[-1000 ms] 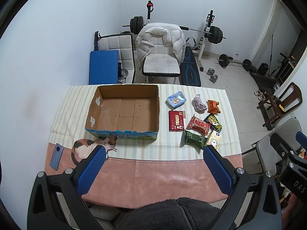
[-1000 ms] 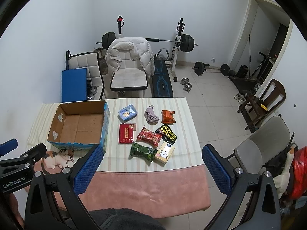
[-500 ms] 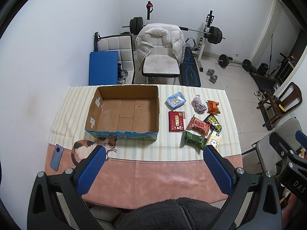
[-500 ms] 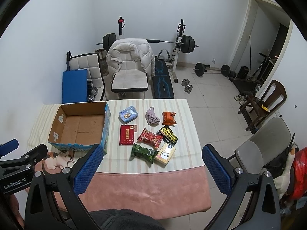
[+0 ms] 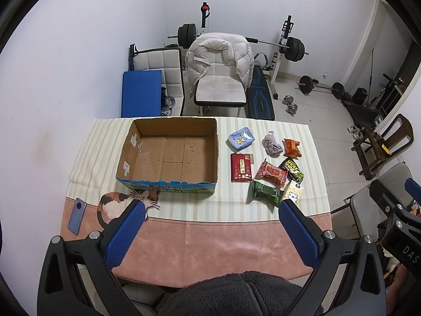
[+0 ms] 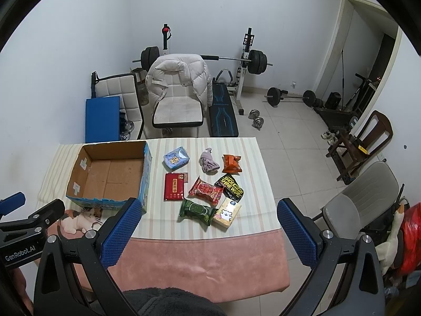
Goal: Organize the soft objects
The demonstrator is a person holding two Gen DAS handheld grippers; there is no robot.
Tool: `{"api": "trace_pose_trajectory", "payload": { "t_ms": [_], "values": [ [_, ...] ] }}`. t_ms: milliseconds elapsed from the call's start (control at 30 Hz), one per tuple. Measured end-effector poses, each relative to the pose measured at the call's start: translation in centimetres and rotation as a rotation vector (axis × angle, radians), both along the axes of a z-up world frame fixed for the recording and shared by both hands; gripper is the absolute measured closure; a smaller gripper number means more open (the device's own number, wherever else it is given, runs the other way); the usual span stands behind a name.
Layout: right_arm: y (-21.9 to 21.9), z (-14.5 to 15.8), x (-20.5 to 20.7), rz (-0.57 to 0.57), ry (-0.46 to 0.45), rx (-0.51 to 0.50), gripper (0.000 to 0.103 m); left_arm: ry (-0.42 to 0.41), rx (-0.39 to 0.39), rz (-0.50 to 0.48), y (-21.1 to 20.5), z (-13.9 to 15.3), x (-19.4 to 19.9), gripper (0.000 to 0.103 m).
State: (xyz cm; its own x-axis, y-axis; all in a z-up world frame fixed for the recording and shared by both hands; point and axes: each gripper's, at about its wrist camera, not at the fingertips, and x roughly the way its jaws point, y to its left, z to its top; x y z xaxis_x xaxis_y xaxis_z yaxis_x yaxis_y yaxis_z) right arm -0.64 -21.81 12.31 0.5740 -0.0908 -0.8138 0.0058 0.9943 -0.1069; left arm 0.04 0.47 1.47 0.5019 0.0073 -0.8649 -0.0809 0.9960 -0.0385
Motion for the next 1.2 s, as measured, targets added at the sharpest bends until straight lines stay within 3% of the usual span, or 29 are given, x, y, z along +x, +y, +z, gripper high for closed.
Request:
{"api": "trace_pose_trajectory", "payload": {
  "t_ms": [1200],
  "values": [
    [0.49, 0.55, 0.57, -0.003, -0.012, -0.009, 0.000, -0.007, -0.001, -0.004, -0.54, 0.67, -0.03, 0.000]
  ]
}}
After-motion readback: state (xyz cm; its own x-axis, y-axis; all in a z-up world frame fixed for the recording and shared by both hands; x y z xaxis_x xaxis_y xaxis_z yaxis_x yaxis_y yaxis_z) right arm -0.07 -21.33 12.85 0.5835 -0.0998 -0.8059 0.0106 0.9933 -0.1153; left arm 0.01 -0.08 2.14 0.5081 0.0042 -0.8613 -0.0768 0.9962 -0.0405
